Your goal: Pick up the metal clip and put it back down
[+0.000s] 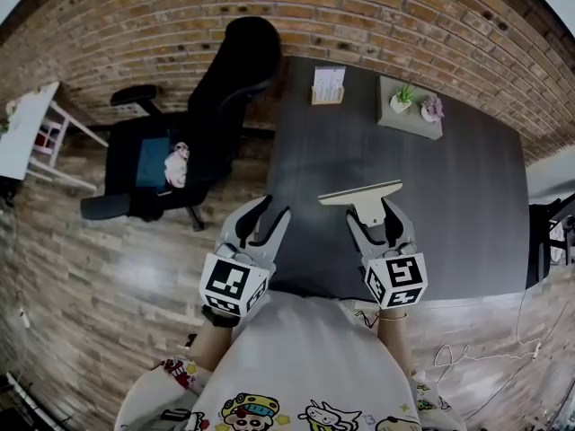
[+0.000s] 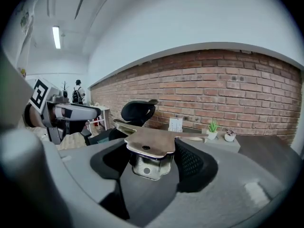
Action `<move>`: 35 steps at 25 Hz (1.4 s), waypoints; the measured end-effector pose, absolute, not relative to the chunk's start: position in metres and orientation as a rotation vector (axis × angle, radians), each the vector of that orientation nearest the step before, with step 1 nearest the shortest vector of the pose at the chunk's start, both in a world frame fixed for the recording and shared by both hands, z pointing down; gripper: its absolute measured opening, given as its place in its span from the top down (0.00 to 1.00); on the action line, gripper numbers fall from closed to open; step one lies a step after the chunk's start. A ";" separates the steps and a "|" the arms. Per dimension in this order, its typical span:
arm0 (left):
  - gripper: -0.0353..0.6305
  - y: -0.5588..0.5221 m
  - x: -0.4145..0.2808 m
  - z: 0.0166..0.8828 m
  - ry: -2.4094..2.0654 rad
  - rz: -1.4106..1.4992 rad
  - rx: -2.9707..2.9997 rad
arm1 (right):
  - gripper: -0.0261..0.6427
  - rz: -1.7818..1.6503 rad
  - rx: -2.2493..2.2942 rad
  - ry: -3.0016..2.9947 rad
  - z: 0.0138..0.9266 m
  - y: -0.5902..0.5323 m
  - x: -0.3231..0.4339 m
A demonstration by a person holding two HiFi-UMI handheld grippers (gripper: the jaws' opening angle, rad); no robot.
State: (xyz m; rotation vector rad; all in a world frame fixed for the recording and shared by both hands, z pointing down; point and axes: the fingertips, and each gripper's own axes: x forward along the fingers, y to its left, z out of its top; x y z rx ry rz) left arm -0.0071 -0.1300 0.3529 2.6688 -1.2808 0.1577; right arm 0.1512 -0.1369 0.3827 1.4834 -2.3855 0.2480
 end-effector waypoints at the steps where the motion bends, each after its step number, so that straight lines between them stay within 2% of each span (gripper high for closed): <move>1: 0.75 -0.129 -0.006 0.349 -1.282 0.149 2.676 | 0.53 0.247 1.489 -2.394 0.378 -0.135 0.153; 5: 0.81 -0.128 -0.005 0.335 -1.291 0.124 2.708 | 0.53 0.236 1.522 -2.429 0.359 -0.129 0.161; 14: 0.90 -0.118 -0.012 0.322 -1.313 0.099 2.713 | 0.53 0.212 1.536 -2.474 0.340 -0.118 0.166; 23: 0.95 -0.111 -0.019 0.327 -1.332 0.125 2.695 | 0.53 0.212 1.512 -2.524 0.332 -0.111 0.153; 35: 0.95 -0.108 -0.025 0.333 -1.318 0.144 2.684 | 0.53 0.236 1.521 -2.525 0.331 -0.104 0.147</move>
